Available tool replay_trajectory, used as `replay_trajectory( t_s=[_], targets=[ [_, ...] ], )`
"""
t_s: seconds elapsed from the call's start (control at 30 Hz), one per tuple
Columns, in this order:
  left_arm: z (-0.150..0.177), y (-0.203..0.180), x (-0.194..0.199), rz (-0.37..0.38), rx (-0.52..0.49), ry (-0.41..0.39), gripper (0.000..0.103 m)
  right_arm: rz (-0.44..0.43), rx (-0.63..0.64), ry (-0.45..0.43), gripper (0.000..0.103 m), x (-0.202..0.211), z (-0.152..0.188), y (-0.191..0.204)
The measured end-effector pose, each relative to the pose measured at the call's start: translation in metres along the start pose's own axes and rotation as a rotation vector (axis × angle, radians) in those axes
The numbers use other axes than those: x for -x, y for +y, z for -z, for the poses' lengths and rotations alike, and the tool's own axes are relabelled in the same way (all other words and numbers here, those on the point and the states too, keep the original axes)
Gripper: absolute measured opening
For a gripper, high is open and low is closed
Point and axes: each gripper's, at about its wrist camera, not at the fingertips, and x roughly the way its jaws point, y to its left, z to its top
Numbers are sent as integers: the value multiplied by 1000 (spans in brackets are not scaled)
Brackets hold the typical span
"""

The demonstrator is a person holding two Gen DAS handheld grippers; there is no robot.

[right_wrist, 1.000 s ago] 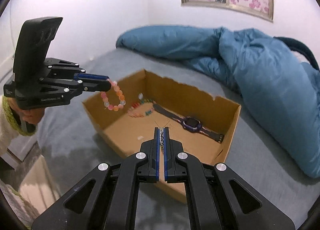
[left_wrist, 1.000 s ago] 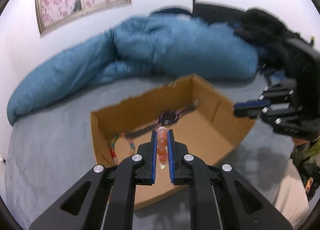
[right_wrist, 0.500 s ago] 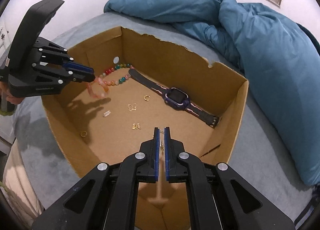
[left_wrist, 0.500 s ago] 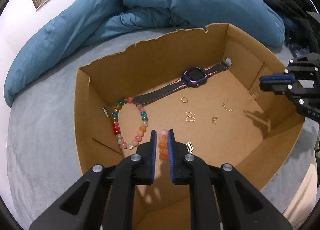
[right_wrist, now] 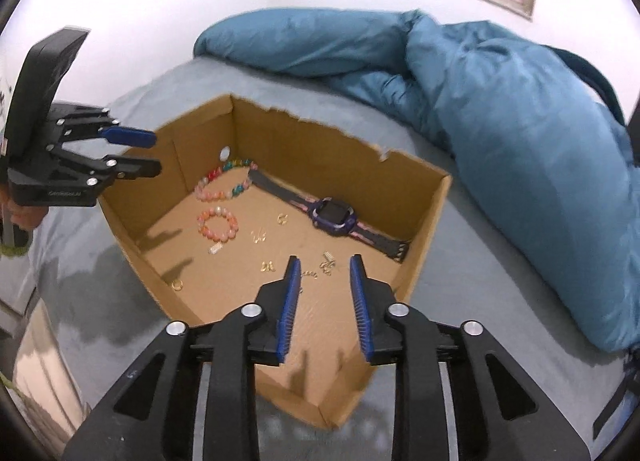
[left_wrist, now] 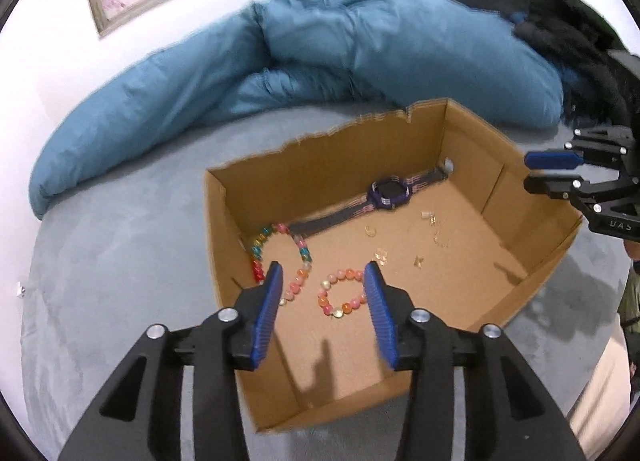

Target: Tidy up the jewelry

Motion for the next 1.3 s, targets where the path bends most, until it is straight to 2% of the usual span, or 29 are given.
replay_trajectory(
  t_s=[0.1, 0.17, 0.37, 0.47, 0.6, 0.7, 0.83, 0.97, 1.13, 1.3],
  targets=[
    [5, 8, 18, -43, 37, -58, 55, 27, -63, -33, 39, 16, 4, -6],
    [10, 14, 21, -62, 73, -61, 61, 36, -124, -40, 41, 23, 10, -11],
    [32, 39, -2, -20, 263, 65, 64, 13, -319, 0, 43, 13, 30, -18],
    [37, 41, -11, 17, 316, 106, 65, 18, -398, 25, 43, 2, 37, -19],
    [39, 38, -22, 62, 368, 142, 65, 35, -513, 63, 34, -9, 46, -22],
    [40, 34, -27, 64, 380, 156, 65, 45, -584, 75, 32, -15, 53, -23],
    [39, 33, -30, 54, 398, 162, 66, 61, -597, 75, 28, -13, 54, -23],
    [38, 36, -30, 52, 438, 167, 66, 64, -592, 83, 27, -12, 53, -22],
    [38, 33, -25, 18, 438, 173, 66, 52, -589, 86, 28, -9, 51, -24],
    [44, 33, -13, 16, 451, 174, 66, 39, -583, 91, 28, -5, 53, -24]
  ],
)
